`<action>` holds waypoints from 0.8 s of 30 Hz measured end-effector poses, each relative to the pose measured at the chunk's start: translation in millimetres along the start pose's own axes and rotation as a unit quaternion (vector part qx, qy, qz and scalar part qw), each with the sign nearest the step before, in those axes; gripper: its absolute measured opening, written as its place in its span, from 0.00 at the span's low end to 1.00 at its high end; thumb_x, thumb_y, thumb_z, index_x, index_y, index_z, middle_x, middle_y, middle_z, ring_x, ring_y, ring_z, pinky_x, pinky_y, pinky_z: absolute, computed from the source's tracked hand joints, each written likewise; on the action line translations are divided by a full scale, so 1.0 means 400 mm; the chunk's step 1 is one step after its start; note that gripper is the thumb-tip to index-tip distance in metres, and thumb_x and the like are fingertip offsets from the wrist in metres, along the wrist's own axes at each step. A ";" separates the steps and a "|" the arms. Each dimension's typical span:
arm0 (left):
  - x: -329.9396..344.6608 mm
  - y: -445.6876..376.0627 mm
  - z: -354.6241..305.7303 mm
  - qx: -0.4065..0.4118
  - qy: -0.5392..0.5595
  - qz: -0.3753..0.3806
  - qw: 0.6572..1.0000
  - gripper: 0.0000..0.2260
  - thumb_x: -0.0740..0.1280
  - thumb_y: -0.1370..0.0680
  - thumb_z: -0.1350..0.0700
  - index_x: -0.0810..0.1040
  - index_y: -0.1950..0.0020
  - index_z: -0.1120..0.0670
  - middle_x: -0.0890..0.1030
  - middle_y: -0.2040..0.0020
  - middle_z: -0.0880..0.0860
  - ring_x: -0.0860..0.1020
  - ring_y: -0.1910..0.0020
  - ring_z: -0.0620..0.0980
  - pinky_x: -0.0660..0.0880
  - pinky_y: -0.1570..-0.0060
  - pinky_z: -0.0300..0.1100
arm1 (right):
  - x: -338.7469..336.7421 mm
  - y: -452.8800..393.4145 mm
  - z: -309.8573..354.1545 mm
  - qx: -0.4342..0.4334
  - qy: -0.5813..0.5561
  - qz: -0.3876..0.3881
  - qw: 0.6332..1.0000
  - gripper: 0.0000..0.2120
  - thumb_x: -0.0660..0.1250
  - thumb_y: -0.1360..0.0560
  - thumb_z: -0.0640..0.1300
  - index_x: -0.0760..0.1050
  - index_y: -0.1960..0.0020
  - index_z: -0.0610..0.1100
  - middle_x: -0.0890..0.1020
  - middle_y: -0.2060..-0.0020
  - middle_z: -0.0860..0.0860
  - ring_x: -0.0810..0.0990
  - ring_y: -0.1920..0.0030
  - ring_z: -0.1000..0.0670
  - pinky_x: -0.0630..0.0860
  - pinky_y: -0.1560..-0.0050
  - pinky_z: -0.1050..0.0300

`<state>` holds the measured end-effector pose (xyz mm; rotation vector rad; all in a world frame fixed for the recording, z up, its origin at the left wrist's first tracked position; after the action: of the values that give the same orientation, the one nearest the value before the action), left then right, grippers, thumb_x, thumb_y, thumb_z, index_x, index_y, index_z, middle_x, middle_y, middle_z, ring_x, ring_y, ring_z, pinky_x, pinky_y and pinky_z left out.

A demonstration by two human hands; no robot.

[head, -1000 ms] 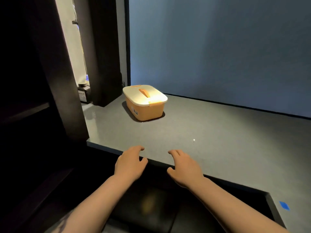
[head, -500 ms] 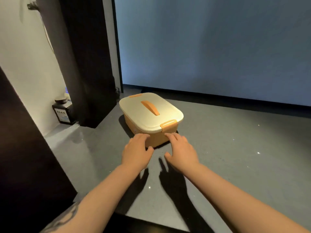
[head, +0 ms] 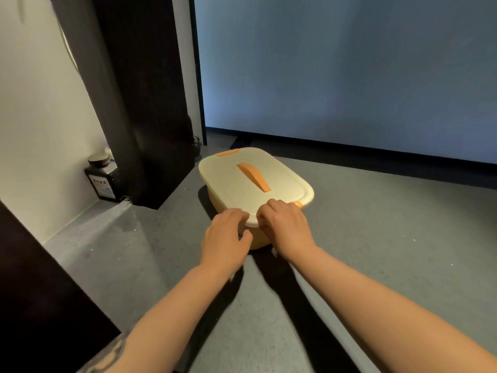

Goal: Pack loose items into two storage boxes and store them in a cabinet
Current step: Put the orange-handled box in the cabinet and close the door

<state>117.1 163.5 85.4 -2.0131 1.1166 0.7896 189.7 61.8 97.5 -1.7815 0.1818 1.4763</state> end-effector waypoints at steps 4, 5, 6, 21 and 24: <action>0.014 0.009 -0.016 0.000 0.008 -0.009 1.000 0.16 0.63 0.23 0.54 0.73 0.35 0.47 0.72 0.35 0.43 0.63 0.33 0.44 0.64 0.40 0.39 | -0.011 -0.019 -0.007 -0.066 0.006 0.012 0.998 0.11 0.75 0.42 0.36 0.76 0.65 0.47 0.76 0.69 0.52 0.74 0.69 0.48 0.61 0.64 0.58; 0.015 0.011 -0.017 -0.004 0.014 -0.012 1.000 0.16 0.63 0.23 0.54 0.73 0.35 0.47 0.72 0.35 0.43 0.63 0.33 0.43 0.63 0.41 0.37 | -0.014 -0.016 -0.015 -0.076 -0.005 0.018 0.997 0.11 0.75 0.41 0.37 0.77 0.64 0.47 0.76 0.69 0.52 0.75 0.69 0.49 0.62 0.64 0.58; 0.016 0.013 -0.019 -0.006 0.019 -0.014 1.000 0.16 0.63 0.23 0.54 0.73 0.35 0.47 0.73 0.35 0.43 0.63 0.34 0.42 0.62 0.41 0.37 | -0.018 -0.011 -0.028 -0.081 -0.019 0.023 0.996 0.10 0.75 0.41 0.37 0.77 0.64 0.47 0.77 0.68 0.52 0.75 0.69 0.48 0.63 0.64 0.57; 0.110 0.041 -0.160 0.079 0.061 -0.006 0.995 0.13 0.65 0.23 0.54 0.77 0.39 0.47 0.75 0.38 0.42 0.70 0.36 0.43 0.62 0.36 0.40 | -0.130 0.236 -0.283 -0.228 -0.051 0.043 0.971 0.06 0.67 0.25 0.38 0.80 0.49 0.42 0.82 0.55 0.47 0.80 0.55 0.46 0.75 0.57 0.54; 0.111 0.032 -0.154 0.080 0.048 -0.018 0.995 0.13 0.65 0.23 0.54 0.77 0.39 0.47 0.75 0.37 0.42 0.70 0.36 0.44 0.61 0.37 0.39 | -0.137 0.250 -0.303 -0.195 -0.069 0.054 0.977 0.08 0.70 0.27 0.38 0.80 0.48 0.44 0.82 0.53 0.49 0.80 0.52 0.48 0.76 0.55 0.54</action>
<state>136.3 89.2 83.1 -1.9479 1.1552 0.5715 208.7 -103.4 98.1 -1.9875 -0.0926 1.8029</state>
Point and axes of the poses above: each hand's wrist, its own y-axis away from the middle knuckle, its own x-axis out of the palm, z = x × y, the point moved 7 cm from there along -y, towards the middle knuckle
